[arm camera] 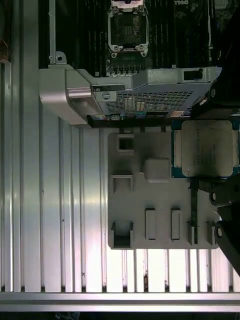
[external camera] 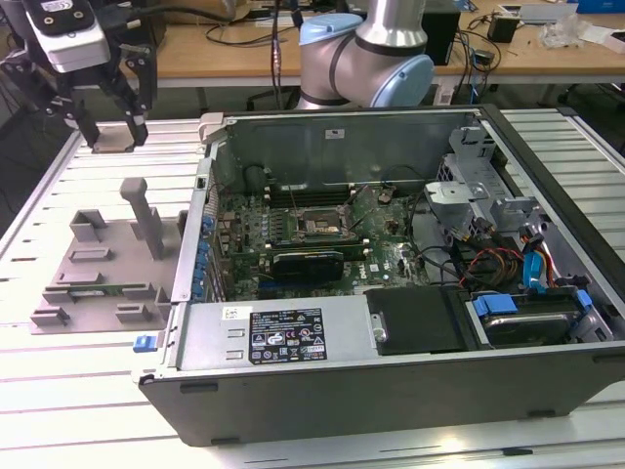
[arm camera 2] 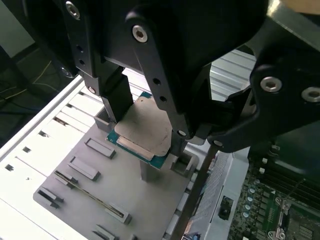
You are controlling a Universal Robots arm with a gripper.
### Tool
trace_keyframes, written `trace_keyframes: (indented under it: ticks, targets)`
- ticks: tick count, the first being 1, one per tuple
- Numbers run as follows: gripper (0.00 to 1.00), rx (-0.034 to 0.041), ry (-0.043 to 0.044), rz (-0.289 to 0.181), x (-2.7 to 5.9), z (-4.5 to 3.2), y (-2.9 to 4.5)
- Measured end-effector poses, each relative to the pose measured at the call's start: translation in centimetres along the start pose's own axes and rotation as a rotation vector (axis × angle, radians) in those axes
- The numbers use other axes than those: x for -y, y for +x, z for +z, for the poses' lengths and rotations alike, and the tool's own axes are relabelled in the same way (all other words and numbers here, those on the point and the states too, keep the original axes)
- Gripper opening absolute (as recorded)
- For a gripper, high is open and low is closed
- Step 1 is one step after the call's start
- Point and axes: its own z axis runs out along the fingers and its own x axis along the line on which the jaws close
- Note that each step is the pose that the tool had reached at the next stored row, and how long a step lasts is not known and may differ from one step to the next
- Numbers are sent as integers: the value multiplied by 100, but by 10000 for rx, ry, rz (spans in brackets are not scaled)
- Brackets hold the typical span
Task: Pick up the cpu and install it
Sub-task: 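Pick up the cpu and move it towards the insertion slot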
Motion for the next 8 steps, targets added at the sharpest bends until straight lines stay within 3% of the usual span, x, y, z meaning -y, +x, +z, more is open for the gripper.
trace_keyframes:
  ticks: [2, 8]
  targets:
    - [55, -1, 0, 0, -1, 1, -44]
    - [55, -1, 1, 0, -6, 6, -271]
